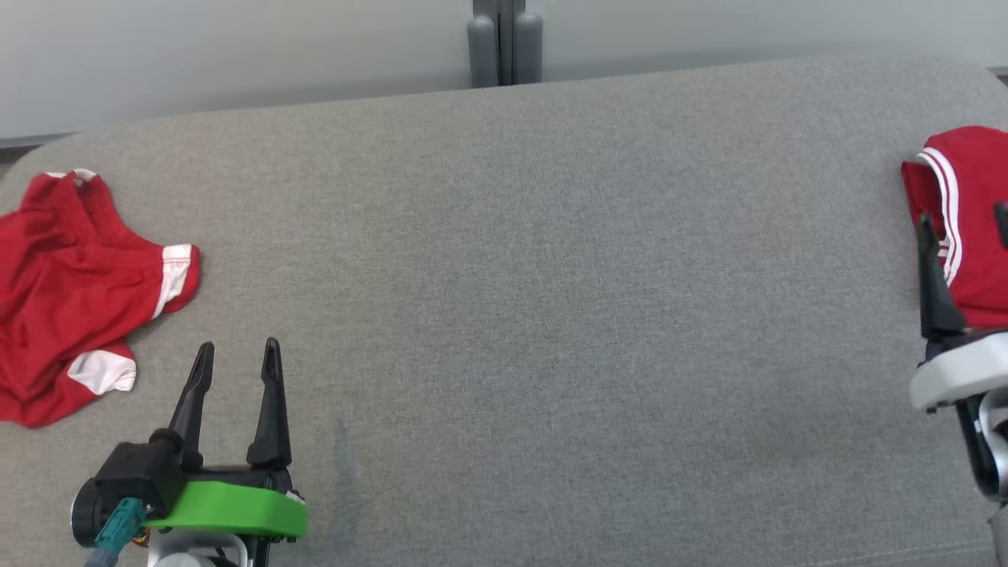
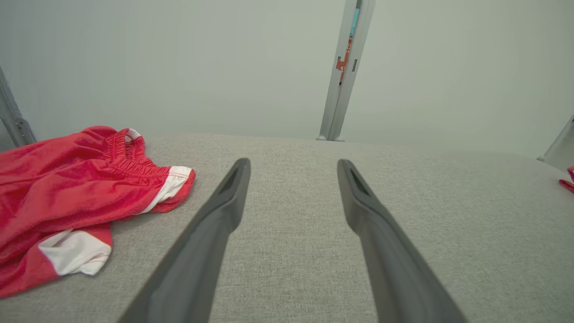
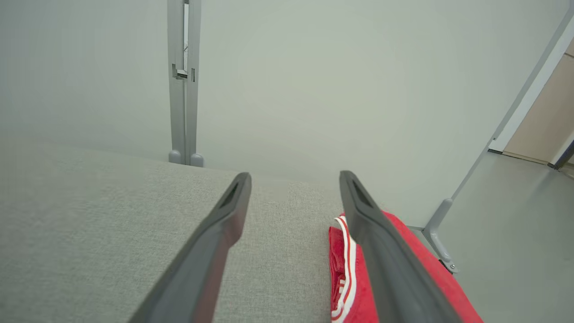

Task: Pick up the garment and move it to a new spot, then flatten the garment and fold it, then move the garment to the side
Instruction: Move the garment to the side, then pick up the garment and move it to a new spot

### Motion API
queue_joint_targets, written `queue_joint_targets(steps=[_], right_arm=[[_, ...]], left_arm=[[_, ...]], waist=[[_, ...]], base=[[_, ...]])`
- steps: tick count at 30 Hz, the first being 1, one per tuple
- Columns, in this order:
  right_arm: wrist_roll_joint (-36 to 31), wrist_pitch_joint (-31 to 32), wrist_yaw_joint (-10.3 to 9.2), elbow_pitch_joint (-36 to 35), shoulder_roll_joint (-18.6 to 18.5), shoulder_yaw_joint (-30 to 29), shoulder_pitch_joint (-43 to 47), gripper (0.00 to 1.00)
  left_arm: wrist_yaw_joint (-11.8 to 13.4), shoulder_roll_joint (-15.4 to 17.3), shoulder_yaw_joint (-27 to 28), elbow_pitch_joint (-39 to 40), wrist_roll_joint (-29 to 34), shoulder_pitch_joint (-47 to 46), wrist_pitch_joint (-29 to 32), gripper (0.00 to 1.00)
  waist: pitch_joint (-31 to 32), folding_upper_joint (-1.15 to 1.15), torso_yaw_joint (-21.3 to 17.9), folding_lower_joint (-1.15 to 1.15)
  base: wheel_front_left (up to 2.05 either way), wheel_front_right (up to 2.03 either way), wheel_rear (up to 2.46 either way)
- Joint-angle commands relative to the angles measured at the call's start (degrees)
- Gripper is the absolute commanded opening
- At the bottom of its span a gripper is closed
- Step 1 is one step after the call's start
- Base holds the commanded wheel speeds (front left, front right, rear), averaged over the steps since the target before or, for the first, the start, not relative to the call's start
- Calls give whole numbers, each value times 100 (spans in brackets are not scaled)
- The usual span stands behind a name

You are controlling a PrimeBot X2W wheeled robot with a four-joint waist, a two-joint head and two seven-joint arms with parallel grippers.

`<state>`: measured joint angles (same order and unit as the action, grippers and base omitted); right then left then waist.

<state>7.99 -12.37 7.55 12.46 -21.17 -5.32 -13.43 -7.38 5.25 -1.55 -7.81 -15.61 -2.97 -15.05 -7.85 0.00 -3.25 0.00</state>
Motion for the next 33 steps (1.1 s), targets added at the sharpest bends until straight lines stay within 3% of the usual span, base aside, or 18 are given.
queue_joint_targets(steps=[1,9,15,33], right_arm=[[51,72,-12,-198,129,-12,263,100],[116,303,-12,-996,868,-76,1262,100],[43,480,-12,-1119,1185,24,1657,100],[143,384,-12,-938,1241,186,1683,100]], left_arm=[[-8,-20,50,-47,-42,160,-15,100],[-8,-97,180,-164,-23,446,-15,100],[-8,-149,189,-270,26,555,-15,100],[-8,-117,120,-413,-37,423,-15,100]], waist=[[577,0,314,0],[900,0,368,0],[1015,0,343,0],[1017,0,535,0]], base=[[0,0,0],[0,0,0],[0,0,0],[0,0,0]])
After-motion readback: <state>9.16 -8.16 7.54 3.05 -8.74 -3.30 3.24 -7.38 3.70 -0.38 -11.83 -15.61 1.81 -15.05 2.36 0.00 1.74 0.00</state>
